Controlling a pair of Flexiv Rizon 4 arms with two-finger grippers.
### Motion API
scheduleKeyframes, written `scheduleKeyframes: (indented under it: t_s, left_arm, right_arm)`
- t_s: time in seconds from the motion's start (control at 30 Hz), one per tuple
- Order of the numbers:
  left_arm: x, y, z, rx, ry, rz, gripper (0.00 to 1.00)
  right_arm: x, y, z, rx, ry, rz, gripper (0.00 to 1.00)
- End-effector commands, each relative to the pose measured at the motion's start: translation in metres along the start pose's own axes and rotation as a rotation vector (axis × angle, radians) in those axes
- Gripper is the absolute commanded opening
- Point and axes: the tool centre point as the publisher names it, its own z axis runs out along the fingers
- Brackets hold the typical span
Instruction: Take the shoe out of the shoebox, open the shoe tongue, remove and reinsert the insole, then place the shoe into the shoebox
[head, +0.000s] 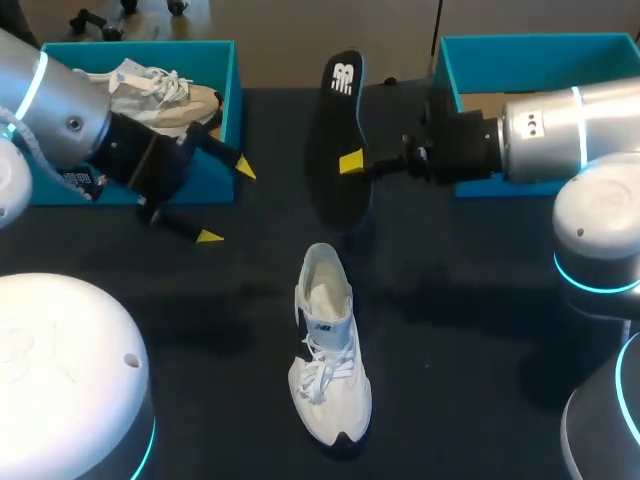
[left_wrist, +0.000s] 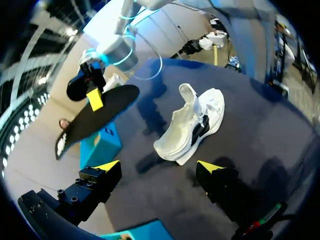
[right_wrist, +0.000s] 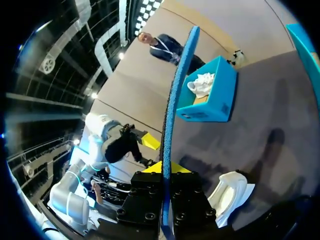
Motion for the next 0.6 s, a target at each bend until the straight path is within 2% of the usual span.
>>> scheduleKeyframes:
  t_s: [0.03, 0.17, 0.37, 0.6]
  left_arm:
    - [-0.004, -0.004, 0.001, -0.090, 0.076, -0.129, 1.00]
    - [0.005, 0.000, 0.007, -0.118, 0.088, -0.220, 1.00]
    - [0.024, 0.005, 0.014, -0.108, 0.089, -0.319, 1.00]
    - [0.039, 0.003, 0.021, -0.144, 0.102, -0.388, 1.00]
  right_arm:
    - [-0.003, -0.011, 0.004, -0.042, -0.025, -0.013, 0.00]
    - [-0.008, -0.017, 0.005, -0.092, -0.010, -0.041, 0.00]
    - [-0.019, -0.028, 0.009, -0.138, -0.021, -0.069, 0.00]
    - [-0.023, -0.031, 0.006, -0.167, -0.012, -0.119, 0.00]
